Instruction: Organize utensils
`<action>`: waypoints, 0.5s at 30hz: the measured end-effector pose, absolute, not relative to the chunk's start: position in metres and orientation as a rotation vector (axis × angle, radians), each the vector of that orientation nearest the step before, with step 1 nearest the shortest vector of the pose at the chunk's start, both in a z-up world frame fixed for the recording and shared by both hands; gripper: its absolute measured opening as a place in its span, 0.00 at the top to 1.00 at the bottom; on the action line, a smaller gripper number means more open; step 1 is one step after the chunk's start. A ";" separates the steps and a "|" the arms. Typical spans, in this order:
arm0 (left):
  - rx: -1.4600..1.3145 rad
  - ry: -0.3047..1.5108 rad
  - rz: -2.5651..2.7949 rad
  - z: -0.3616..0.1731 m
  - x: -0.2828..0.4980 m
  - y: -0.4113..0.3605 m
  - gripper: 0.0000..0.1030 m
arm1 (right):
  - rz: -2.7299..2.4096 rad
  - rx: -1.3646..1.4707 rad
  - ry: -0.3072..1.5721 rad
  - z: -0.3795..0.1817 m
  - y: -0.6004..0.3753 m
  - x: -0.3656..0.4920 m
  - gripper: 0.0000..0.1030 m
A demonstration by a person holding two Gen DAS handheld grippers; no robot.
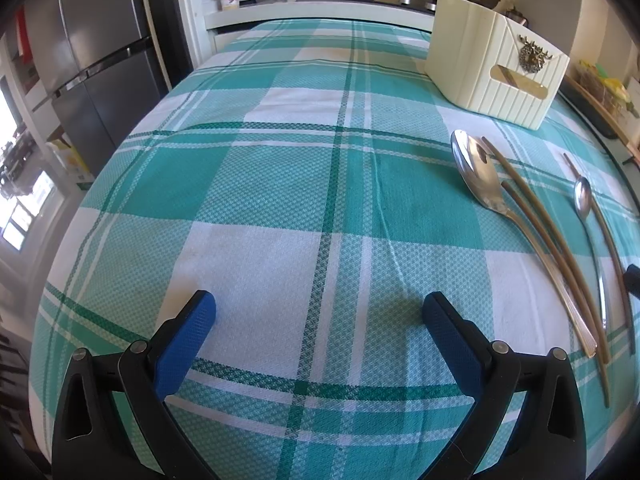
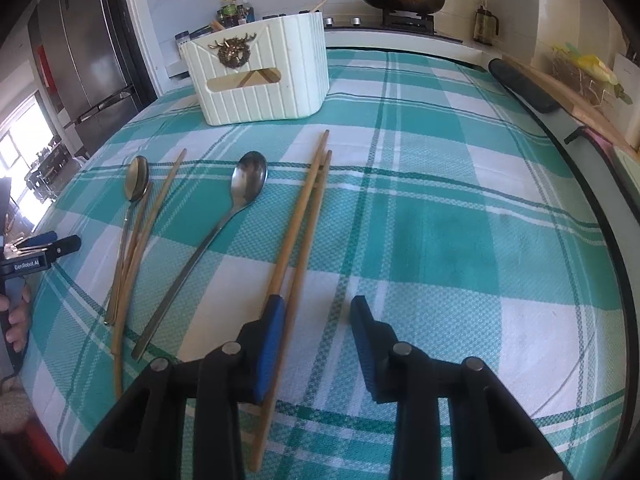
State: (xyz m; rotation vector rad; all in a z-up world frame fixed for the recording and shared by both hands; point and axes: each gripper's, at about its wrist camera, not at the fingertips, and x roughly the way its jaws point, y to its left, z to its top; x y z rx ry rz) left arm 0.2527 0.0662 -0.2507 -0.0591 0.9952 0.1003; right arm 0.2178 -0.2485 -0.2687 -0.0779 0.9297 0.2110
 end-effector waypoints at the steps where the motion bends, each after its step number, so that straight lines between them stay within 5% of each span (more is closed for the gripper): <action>1: -0.059 0.995 0.101 -0.251 0.253 0.066 0.00 | 0.193 -0.096 0.930 -0.270 -0.246 0.218 0.72; 15: -0.176 0.925 -0.029 -0.214 0.259 0.016 0.01 | 0.127 -0.100 0.886 -0.272 -0.247 0.216 0.73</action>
